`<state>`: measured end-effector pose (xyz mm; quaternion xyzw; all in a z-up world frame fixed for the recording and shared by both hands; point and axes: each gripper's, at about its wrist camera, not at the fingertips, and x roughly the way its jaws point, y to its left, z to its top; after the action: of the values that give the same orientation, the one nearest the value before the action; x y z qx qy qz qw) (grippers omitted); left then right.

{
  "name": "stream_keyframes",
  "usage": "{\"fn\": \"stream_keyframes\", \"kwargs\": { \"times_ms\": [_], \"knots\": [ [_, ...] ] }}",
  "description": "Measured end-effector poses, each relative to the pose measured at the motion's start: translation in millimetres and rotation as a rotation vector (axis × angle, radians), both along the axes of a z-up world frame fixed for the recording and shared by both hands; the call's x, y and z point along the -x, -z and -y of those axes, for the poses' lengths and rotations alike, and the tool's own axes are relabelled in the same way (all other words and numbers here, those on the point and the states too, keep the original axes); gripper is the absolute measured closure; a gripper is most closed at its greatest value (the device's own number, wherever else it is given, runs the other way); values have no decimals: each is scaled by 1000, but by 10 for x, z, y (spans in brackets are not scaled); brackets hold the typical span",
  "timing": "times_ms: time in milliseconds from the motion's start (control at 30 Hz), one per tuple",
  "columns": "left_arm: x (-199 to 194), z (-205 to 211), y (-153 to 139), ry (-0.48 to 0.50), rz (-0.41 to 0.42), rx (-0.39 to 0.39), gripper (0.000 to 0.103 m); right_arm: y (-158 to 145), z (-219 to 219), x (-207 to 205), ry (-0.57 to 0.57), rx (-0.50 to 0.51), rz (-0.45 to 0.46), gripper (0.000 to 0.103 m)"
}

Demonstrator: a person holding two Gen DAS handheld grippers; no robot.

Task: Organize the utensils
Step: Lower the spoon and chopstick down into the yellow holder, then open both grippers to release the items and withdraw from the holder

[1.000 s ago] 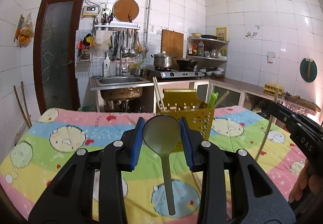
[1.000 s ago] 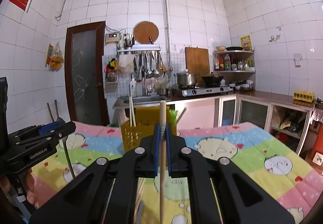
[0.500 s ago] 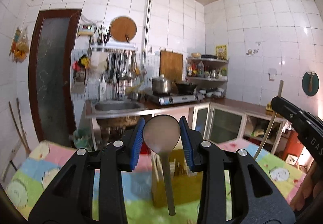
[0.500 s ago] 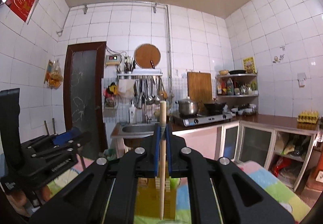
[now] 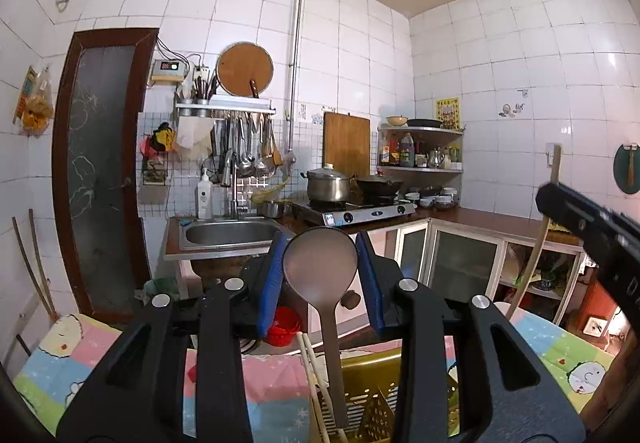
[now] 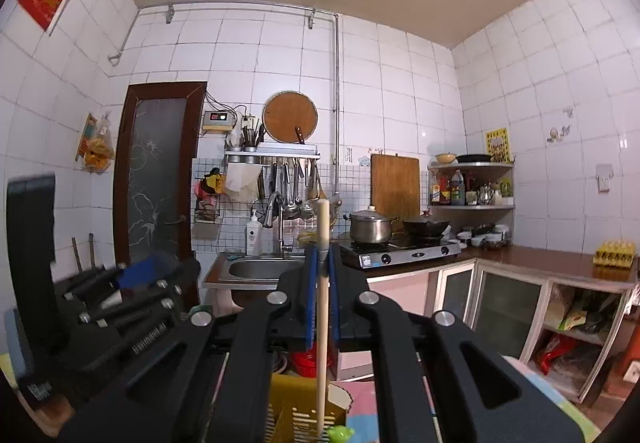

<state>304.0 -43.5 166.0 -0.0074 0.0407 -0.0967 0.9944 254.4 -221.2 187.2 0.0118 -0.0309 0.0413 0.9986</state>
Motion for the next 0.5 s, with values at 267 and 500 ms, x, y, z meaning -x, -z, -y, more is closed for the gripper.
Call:
{"fn": "stream_keyframes", "kwargs": {
  "times_ms": [267,500],
  "knots": [
    [-196,77,315,14,-40,-19,69,283,9,-311,-4,-3,-75,97],
    [-292,119,591,19,-81,-51,69,595,54,-479,-3,-9,-155,97]
  ]
}}
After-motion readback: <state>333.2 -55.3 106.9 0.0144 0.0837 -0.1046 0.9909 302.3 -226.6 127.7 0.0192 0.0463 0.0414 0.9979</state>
